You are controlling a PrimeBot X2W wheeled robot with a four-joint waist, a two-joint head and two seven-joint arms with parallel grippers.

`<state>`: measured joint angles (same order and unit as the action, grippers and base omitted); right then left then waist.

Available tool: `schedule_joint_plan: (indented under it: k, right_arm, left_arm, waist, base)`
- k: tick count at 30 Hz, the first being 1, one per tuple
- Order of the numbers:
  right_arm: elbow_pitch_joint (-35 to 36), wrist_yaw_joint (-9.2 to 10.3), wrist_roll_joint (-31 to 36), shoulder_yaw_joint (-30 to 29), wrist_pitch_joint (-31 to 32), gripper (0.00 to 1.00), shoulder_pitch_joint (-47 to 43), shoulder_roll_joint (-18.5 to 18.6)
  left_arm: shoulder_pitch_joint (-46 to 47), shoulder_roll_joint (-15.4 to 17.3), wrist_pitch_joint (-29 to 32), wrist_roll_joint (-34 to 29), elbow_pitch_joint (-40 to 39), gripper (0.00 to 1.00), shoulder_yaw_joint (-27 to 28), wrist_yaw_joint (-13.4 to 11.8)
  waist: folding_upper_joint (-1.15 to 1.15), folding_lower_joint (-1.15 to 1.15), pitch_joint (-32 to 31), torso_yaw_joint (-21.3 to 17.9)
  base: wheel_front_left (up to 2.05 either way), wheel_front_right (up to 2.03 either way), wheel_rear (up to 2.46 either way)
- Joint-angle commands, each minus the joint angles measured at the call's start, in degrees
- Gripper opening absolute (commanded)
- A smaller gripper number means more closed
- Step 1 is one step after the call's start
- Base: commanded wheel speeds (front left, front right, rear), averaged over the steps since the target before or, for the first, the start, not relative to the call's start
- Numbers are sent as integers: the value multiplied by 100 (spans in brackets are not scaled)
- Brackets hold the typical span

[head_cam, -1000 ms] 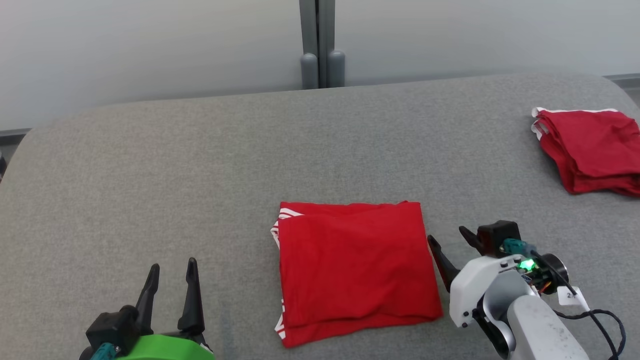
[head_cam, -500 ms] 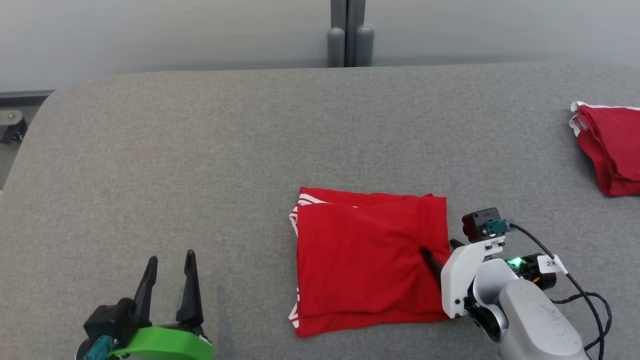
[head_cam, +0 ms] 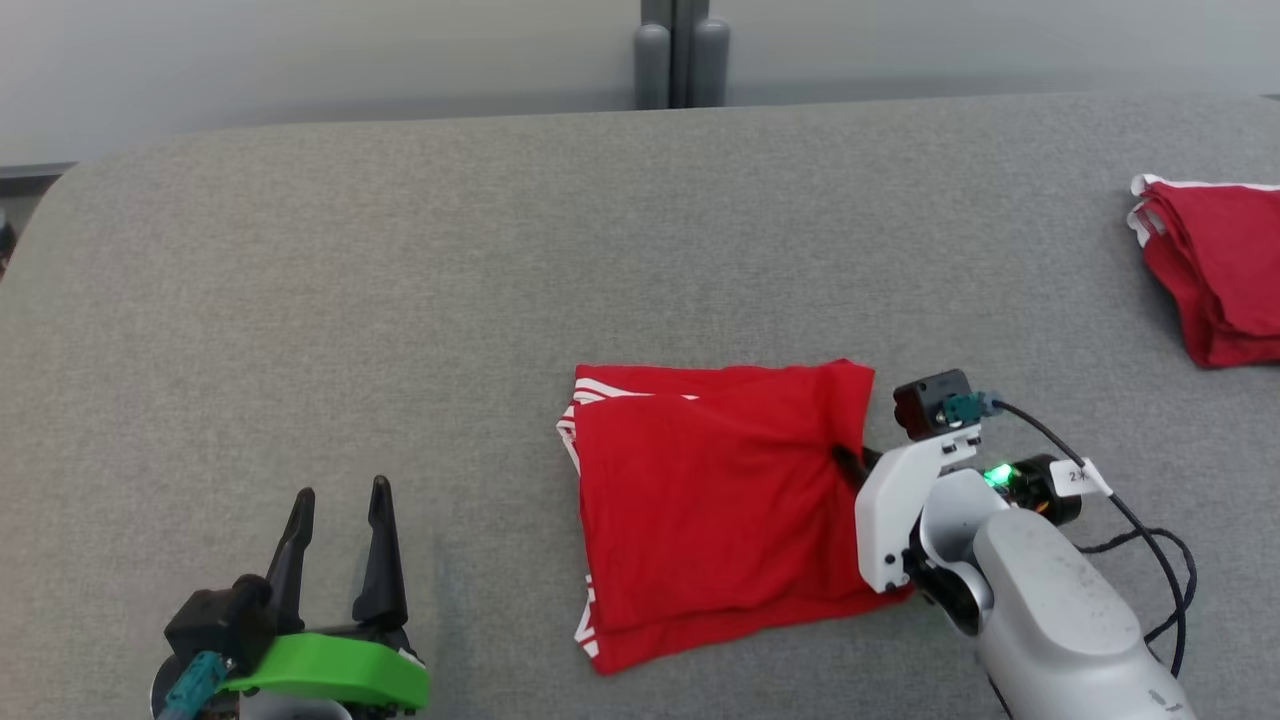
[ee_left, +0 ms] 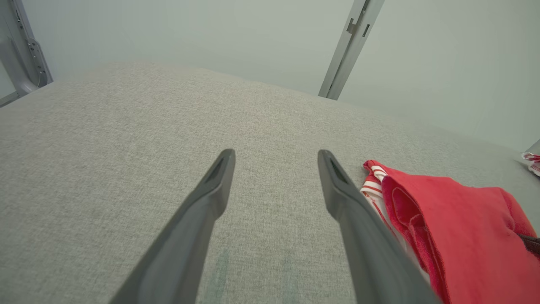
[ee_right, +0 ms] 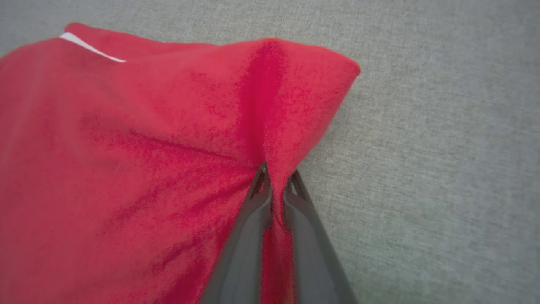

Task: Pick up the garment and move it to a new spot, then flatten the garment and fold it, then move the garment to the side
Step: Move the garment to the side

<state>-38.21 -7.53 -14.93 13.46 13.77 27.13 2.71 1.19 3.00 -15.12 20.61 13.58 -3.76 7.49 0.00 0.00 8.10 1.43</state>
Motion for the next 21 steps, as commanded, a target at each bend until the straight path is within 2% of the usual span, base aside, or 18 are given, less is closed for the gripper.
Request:
schedule_joint_plan:
  k: [1,15,21]
  right_arm:
    - [0,10,74,-11,-63,0,151,84]
    - [677,10,466,-325,82,0,693,1030]
    - [930,10,460,-552,97,0,688,1061]
  left_arm:
    - [114,6,-1,-7,-25,100,6,3]
    - [481,120,-1,-106,-170,100,-156,3]
    - [693,263,-1,-158,-186,100,-305,3]
  waist:
    - [0,0,80,-191]
    - [0,0,601,-1433]
    - [0,0,874,-1932]
  base:
    - [0,0,0]
    - [0,0,0]
    - [0,0,0]
